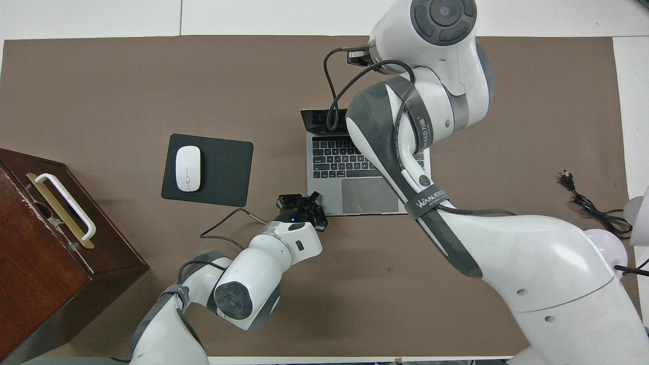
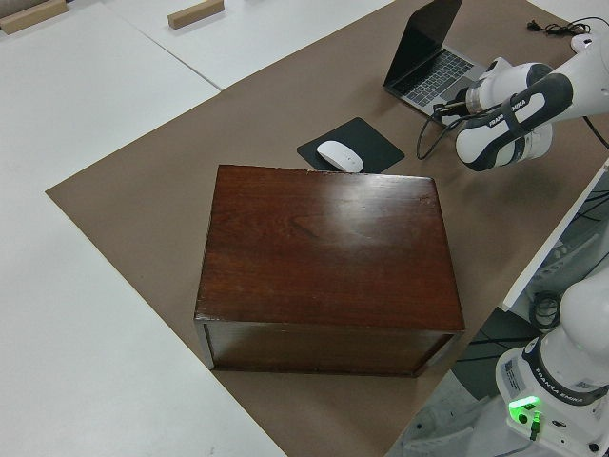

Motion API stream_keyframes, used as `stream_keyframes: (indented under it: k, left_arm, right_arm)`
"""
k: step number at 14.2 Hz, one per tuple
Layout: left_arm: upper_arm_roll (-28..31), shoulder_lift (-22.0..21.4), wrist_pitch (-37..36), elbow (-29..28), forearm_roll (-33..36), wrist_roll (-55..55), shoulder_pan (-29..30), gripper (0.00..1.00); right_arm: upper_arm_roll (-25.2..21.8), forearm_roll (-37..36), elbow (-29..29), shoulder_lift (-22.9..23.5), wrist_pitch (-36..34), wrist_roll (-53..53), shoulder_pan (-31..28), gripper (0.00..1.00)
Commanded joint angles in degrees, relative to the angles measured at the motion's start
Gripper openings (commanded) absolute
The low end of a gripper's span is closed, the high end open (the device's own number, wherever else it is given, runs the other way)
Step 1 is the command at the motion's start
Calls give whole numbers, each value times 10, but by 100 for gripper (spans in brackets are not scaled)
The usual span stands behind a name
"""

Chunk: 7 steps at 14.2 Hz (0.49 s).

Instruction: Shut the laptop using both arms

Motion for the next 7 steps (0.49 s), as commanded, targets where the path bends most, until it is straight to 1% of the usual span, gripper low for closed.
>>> stream_keyframes:
  k: [1,3,5,7]
  left_arm:
    - [8,7,13,-12,6,3,-15,0]
    - [8,7,15,-21,6,4,-17,0]
    - [8,6,14,-28,6,5,-17,0]
    - [8,5,14,-33,6,7,-16,0]
  right_arm:
    - [5,11,-35,-23,7,6,-6,0]
    - [6,16,-36,-24,2,5,-8,0]
    - [5,42,-38,-26,-6,5,-12,0]
    - [5,50,-60,-36,-7,5,-13,0]
